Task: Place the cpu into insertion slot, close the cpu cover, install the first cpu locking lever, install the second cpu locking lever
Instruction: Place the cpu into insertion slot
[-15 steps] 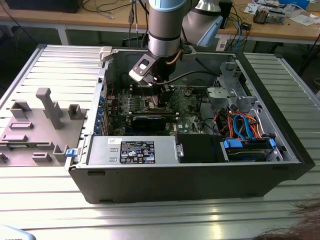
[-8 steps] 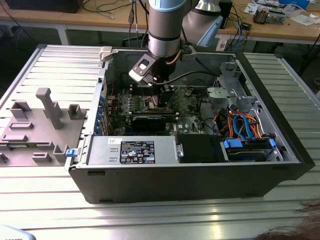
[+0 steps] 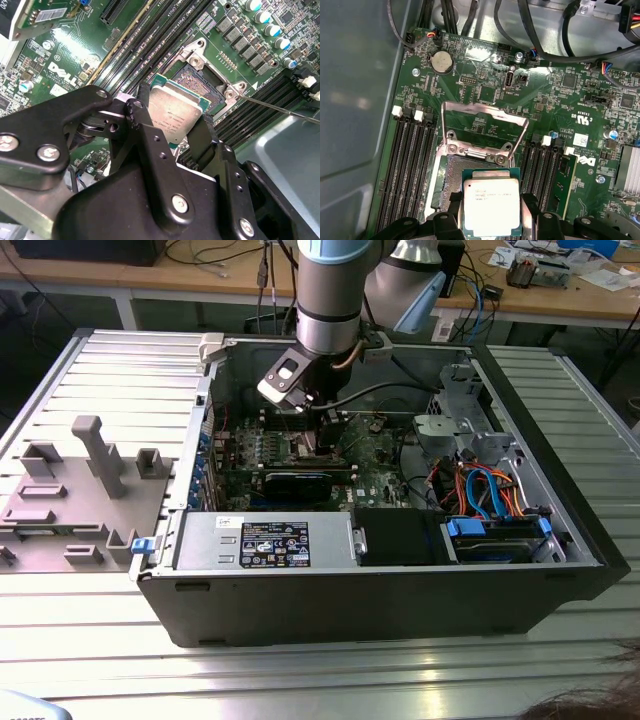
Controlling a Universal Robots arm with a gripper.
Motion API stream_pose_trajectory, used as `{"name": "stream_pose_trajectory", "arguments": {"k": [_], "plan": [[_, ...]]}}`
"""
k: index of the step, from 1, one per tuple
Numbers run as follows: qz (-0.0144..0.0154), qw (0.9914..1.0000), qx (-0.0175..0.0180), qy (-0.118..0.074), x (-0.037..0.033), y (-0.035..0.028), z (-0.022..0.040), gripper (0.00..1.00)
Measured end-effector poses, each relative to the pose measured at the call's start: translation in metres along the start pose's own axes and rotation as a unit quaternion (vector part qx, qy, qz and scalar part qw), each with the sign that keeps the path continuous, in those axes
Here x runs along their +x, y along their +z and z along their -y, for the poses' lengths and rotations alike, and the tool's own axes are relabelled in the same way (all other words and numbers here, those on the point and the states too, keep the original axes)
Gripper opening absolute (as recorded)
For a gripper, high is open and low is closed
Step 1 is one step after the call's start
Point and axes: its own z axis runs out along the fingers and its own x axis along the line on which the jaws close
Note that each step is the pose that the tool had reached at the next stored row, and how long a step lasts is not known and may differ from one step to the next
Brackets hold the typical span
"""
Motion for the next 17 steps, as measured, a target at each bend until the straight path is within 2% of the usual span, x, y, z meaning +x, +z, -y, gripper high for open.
{"name": "stream_pose_trajectory", "arguments": {"k": [17], "plan": [[0.0001,0.99999,-0.0001,0.005,0.0,0.0007,0.0,0.55]]}}
